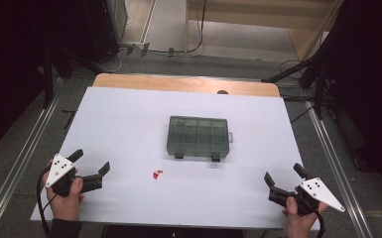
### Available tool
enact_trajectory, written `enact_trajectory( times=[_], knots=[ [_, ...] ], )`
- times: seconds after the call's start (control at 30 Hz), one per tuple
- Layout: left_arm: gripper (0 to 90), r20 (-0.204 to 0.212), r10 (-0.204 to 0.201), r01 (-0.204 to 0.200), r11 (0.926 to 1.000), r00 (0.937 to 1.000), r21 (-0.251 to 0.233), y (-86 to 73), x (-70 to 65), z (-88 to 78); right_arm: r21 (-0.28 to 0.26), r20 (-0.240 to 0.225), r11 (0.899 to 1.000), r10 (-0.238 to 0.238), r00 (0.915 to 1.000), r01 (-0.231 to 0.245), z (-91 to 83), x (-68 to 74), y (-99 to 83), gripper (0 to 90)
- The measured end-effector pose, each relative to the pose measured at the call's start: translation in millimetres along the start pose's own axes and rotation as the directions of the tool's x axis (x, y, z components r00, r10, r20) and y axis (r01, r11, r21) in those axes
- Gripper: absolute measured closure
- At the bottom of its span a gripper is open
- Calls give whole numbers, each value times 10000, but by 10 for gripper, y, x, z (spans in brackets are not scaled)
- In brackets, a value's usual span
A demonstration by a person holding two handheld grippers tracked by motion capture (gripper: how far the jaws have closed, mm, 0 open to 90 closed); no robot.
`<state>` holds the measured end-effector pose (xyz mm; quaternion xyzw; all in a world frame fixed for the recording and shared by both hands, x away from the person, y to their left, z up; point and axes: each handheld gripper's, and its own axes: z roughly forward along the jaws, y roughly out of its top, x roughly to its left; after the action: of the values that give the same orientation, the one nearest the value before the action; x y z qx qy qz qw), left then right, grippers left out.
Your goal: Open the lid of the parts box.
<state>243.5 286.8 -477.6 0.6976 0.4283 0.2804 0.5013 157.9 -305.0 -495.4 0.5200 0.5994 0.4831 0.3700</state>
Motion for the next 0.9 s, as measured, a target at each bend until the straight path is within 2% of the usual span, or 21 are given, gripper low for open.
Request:
enact_trajectory(
  times=[0.1, 0.2, 0.3, 0.37, 0.47, 0.63, 0.9],
  knots=[
    [0, -33, 197, -197, 9998, 9998, 14, 56, -64, 7, -43, -81, 10000, -21, 10000, 21, 22, 14, 52, 0],
    [0, -7, 204, -204, 9998, 9998, 1, 83, -94, 19, -73, -128, 9999, 77, 9999, -78, 51, 28, 85, 0],
    [0, 150, 326, -327, 9994, 9994, 101, 121, -138, 61, -102, -308, 9989, 448, 9985, -451, 90, 58, 124, 0],
    [0, 281, 372, -377, 9991, 9989, 168, 142, -162, 94, -95, -360, 9994, 329, 9988, -333, 121, 83, 157, 0],
    [0, 438, 320, -332, 9991, 9985, 256, 175, -185, 151, -91, -429, 9997, 202, 9989, -206, 159, 116, 200, 0],
    [0, 695, 183, -223, 9982, 9974, 562, 275, -228, 252, -46, -761, 9995, 293, 9967, -297, 260, 179, 300, 0],
    [0, 1178, 129, -181, 9989, 9930, 432, 420, -319, 425, -172, -1254, 9995, 253, 9918, -277, 486, 243, 472, 12]
  ],
)
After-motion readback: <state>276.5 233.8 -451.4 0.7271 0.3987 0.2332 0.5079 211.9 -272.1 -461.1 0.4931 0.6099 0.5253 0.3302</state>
